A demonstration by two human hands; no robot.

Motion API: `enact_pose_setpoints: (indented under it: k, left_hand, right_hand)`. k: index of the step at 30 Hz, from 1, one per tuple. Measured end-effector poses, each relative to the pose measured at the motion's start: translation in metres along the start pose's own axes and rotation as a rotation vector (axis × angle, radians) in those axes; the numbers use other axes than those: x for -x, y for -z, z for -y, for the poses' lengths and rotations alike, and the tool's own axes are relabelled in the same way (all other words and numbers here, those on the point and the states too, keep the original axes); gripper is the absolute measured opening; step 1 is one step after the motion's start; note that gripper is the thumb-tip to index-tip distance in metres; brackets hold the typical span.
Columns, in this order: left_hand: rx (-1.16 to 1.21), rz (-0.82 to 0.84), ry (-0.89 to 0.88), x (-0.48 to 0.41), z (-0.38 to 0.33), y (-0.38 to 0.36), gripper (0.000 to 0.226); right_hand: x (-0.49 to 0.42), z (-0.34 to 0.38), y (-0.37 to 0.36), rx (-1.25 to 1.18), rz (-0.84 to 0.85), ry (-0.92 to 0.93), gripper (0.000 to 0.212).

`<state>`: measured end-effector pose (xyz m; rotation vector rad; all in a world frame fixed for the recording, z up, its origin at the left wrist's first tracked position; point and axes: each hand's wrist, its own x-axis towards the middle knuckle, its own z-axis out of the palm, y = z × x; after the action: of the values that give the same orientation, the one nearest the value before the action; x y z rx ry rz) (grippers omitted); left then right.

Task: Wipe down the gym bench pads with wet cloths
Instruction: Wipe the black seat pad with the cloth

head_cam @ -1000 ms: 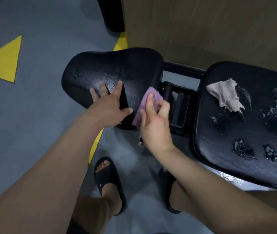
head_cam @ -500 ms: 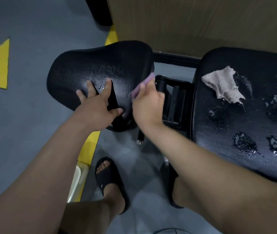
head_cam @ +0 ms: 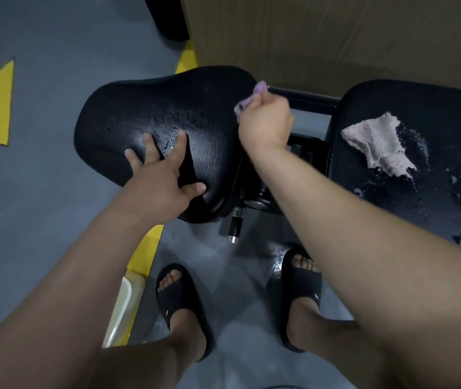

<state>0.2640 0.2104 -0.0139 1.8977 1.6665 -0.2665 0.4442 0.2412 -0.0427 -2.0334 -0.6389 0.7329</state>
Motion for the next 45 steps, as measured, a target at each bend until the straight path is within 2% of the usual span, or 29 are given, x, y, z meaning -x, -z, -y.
enact_pose_setpoints:
  k: [3,6,9,13,15,19,23,26,28,30,32,36,38,40,45]
  left_hand:
    - [0.007,-0.008,-0.007,0.001,0.002,0.0,0.095]
    - [0.016,-0.015,-0.001,-0.001,0.001,0.0,0.096]
    - [0.018,-0.018,0.007,-0.003,0.0,0.001,0.097]
    - [0.026,-0.024,0.006,-0.002,-0.001,0.001,0.099]
    - [0.029,-0.033,0.005,-0.002,0.0,0.0,0.099]
    - [0.041,-0.035,0.0,-0.003,0.004,-0.001,0.099]
    - [0.068,-0.049,-0.004,-0.002,0.004,-0.002,0.1]
    - [0.081,-0.047,-0.011,-0.002,0.004,-0.003,0.098]
    - [0.086,-0.049,-0.017,0.0,0.006,-0.002,0.097]
    - [0.084,-0.04,-0.019,0.002,0.007,0.0,0.096]
    - [0.072,-0.031,-0.017,0.003,0.009,0.001,0.097]
    - [0.077,-0.008,-0.03,0.002,0.013,0.006,0.099]
    - [0.074,-0.015,-0.026,0.0,0.016,0.008,0.101]
    - [0.073,-0.031,-0.029,-0.001,0.018,0.01,0.101]
    - [0.072,-0.07,0.019,-0.002,0.03,0.012,0.112]
  right_hand:
    - [-0.004,0.002,0.004,0.016,0.022,0.012,0.034]
    - [0.032,-0.013,0.014,0.092,0.037,-0.007,0.037]
    - [0.052,-0.019,0.021,0.028,0.126,-0.022,0.045]
    - [-0.005,0.002,0.005,0.016,0.027,-0.017,0.041]
    - [-0.03,0.014,0.0,0.017,0.054,0.015,0.036]
    - [-0.036,0.016,0.011,0.203,0.167,0.236,0.041]
    - [-0.009,-0.02,0.026,0.373,0.247,0.733,0.03]
    - [-0.004,-0.037,0.026,0.453,0.277,0.902,0.031]
    - [-0.028,-0.023,0.017,0.519,0.269,0.897,0.033]
    - [-0.054,-0.002,0.006,0.634,0.274,0.814,0.036]
    - [-0.056,0.013,-0.002,0.639,0.283,0.805,0.035]
    - [0.005,-0.004,0.006,0.452,0.378,0.98,0.022]
    - [0.03,-0.024,0.023,0.582,0.419,1.1,0.029]
    - [0.017,-0.022,0.029,0.707,0.47,1.185,0.036]
    - [-0.041,0.008,0.006,0.743,0.313,0.938,0.038]
